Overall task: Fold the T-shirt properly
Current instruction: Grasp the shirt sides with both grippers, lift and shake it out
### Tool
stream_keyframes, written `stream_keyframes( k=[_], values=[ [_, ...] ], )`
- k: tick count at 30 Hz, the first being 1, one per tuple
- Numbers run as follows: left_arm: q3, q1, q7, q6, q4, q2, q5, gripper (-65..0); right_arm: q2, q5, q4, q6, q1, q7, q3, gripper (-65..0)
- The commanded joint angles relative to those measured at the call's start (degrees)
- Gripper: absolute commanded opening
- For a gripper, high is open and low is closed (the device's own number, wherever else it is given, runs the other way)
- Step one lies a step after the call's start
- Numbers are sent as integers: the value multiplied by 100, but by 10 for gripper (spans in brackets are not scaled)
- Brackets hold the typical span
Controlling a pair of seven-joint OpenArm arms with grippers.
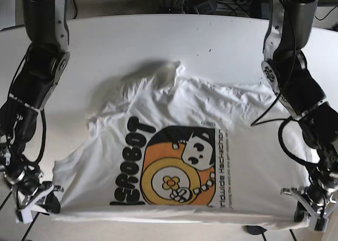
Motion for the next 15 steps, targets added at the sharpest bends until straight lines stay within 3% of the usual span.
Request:
stream_keyframes(
  k=[1,9,12,15],
  values=[
    [22,-778,-187,43,-223,-60,-79,-644,179,145,87,5,771,161,-208,-629],
    [215,-2105,-187,8,-478,-104,-105,-644,452,189,104,5,2872,-173,-1210,-629],
    [198,-1719,15,-1,120,-271,-114,-644,461,189,271,49,2757,-516,-1104,-629],
    [-119,-936,139,-6,629,-262,-114,-644,452,189,755,57,1861,-560,-806,-629]
  ],
)
